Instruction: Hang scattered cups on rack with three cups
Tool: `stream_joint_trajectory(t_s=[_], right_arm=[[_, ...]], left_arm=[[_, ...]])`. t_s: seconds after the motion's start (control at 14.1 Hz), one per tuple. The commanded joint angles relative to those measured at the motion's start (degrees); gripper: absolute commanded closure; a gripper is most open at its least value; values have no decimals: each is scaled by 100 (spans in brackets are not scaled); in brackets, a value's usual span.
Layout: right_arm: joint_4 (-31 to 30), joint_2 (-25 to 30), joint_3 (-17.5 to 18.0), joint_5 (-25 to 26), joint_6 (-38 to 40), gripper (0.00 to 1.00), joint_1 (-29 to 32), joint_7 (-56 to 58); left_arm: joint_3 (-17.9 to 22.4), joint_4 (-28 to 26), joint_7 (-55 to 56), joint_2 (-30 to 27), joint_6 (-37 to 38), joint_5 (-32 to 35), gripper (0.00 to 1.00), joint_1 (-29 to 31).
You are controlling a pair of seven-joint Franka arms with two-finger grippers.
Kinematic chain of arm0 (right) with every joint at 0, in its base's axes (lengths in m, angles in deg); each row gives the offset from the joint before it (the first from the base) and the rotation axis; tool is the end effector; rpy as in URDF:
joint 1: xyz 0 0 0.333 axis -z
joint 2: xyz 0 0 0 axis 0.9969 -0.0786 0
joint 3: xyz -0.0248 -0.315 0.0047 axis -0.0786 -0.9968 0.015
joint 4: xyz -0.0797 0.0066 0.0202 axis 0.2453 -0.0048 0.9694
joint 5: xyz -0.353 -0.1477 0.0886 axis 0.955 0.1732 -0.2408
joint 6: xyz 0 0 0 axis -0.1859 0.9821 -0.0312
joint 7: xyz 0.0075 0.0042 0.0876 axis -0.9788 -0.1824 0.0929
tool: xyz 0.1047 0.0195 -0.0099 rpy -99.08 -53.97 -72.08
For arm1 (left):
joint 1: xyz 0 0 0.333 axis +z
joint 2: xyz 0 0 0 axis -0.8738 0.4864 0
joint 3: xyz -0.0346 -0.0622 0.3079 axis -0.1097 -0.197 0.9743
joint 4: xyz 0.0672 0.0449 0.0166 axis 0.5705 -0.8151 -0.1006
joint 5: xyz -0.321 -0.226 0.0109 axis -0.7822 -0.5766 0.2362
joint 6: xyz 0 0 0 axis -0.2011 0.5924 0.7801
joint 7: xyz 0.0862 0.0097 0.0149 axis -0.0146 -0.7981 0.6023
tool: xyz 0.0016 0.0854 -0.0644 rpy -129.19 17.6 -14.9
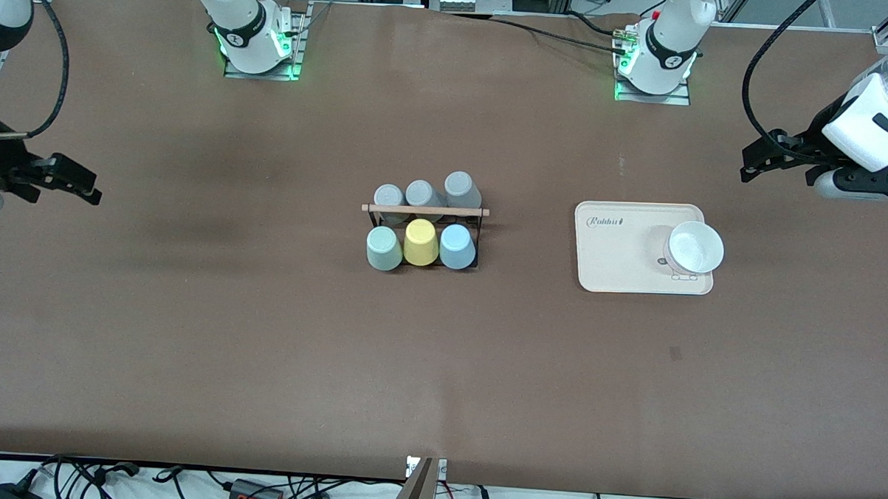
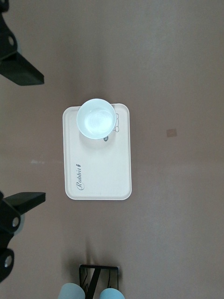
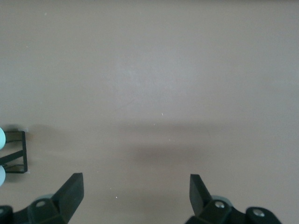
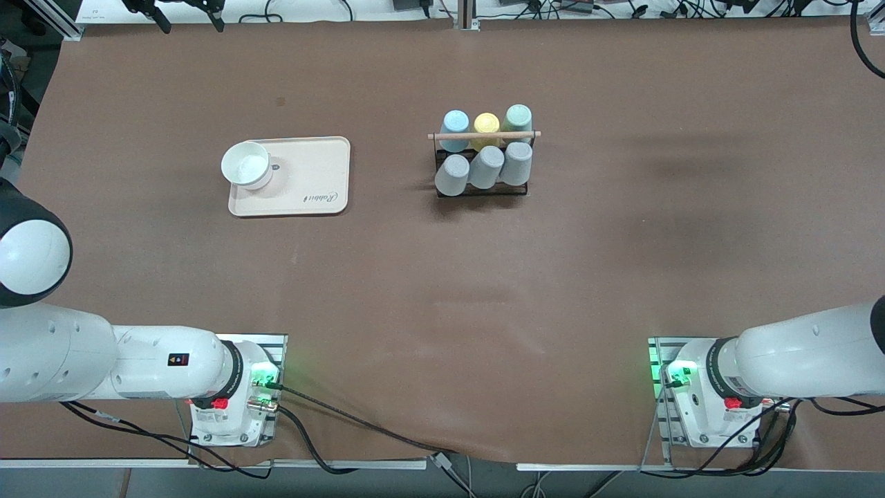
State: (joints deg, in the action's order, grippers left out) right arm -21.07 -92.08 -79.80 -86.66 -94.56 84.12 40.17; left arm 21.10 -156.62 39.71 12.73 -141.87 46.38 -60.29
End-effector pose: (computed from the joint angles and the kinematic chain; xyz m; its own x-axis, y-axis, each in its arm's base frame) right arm 0.5852 -0.0239 0.5617 0.9978 -0.0032 0.0657 -0.0022 -0.9999 -0.0155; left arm 0.5493 -0.0482 0.6101 0.9993 0.0074 -0.0367 0.0079 -0.9999 0.0151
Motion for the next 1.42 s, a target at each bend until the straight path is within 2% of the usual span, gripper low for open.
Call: stream_joint_trajectory(t_s=[0.0, 0.36, 0.85, 1.14, 1.35], right_arm=[[-685, 540, 108, 128, -292, 0, 93, 100], [-272, 513, 108, 101, 279, 0, 110, 30], [-236, 548, 116, 93, 359, 0, 93, 22], [-236, 557, 370, 5, 377, 0, 453, 22], [-245, 557, 398, 93, 350, 0, 348, 30]], left_arm=[[-22, 117, -12, 4, 114, -50, 0, 45], [-22, 117, -12, 4, 114, -50, 0, 45], [-22, 117, -12, 4, 114, -50, 0, 45], [-22, 126, -12, 4, 123, -50, 0, 45], [-31, 126, -12, 4, 123, -41, 0, 36]])
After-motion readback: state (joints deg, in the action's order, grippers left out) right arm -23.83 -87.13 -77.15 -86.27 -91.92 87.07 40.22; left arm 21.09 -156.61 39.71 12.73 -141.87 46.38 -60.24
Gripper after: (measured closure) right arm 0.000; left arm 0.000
